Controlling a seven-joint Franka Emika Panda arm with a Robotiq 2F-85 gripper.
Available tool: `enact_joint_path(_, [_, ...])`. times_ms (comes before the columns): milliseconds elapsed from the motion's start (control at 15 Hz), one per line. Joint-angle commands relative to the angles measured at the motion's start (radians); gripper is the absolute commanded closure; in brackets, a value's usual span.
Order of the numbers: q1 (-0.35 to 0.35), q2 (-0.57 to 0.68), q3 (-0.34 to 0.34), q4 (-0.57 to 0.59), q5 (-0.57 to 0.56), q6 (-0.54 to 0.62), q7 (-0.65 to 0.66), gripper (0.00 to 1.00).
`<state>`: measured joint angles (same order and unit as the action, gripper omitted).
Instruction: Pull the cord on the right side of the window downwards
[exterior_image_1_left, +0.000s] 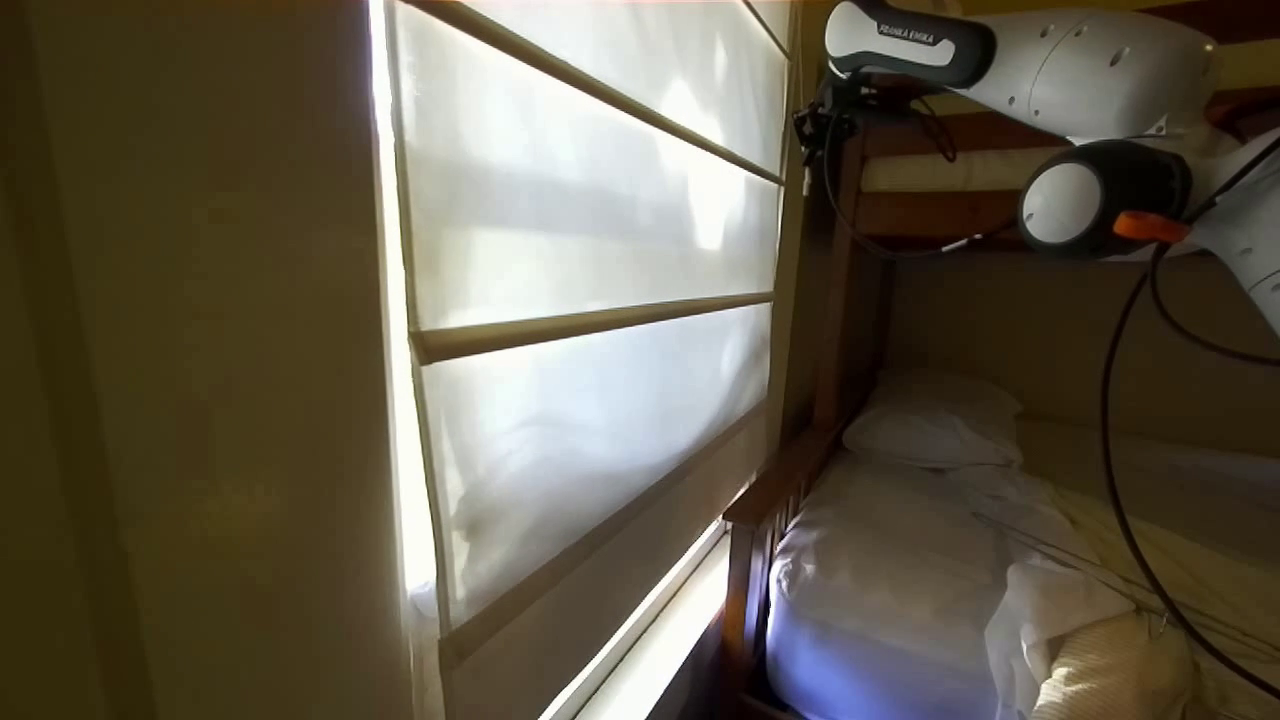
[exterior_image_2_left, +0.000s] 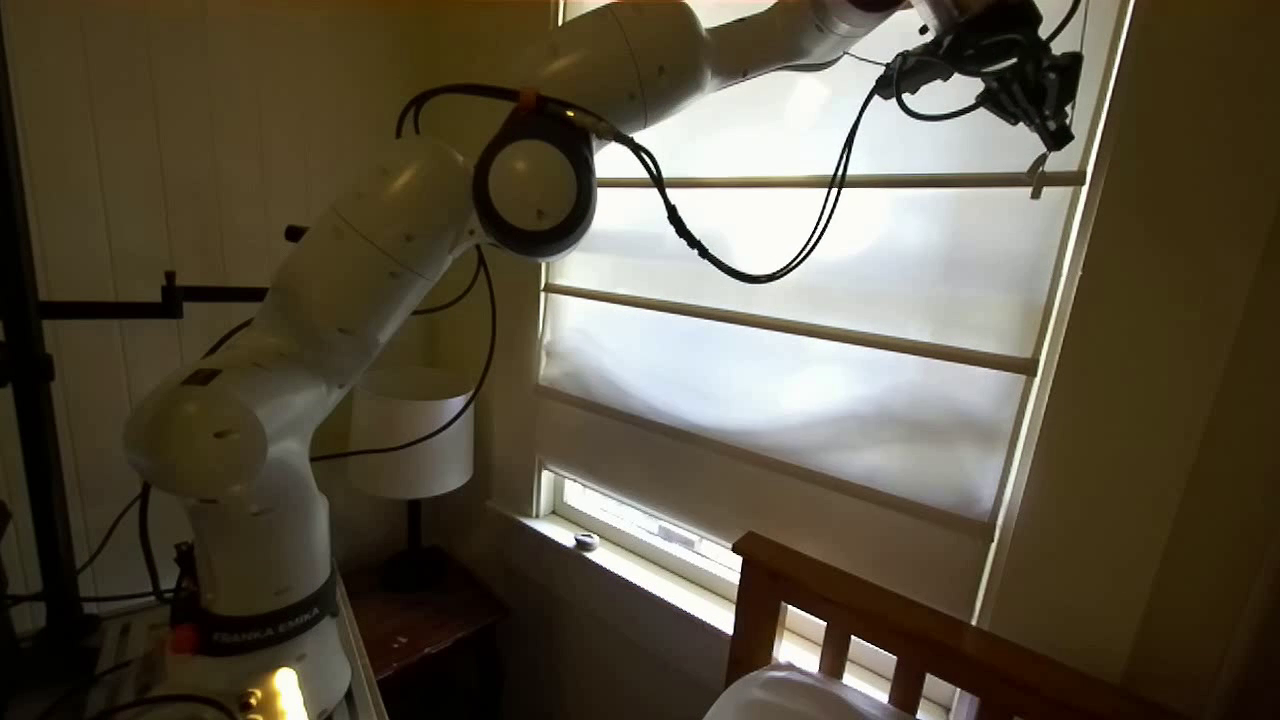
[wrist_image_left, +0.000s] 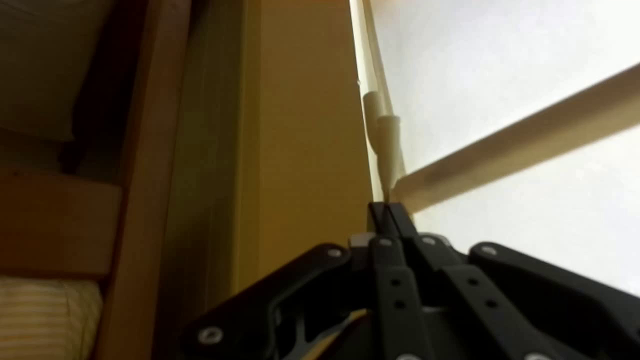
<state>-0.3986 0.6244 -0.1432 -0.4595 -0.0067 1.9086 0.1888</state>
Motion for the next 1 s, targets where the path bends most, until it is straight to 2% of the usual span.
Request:
enact_joint_path(0, [-0.024, 0.035, 0.01, 0.004, 0.033, -0.144, 0.024, 1.0])
enact_joint_path(333, [-0.027, 0.053, 0.033, 0.004, 0.063, -0.281, 0.026, 1.0])
enact_joint_path(400, [-0.014, 0.051, 0.015, 0.051, 0.034, -0.218, 0.014, 0.98])
enact_joint_path(867, [-0.017, 0.059, 0.023, 0.052, 0.042, -0.254, 0.016, 1.0])
enact_joint_path(933, [-0.017, 0.046, 0.023, -0.003, 0.043, -0.235, 0.013, 1.0])
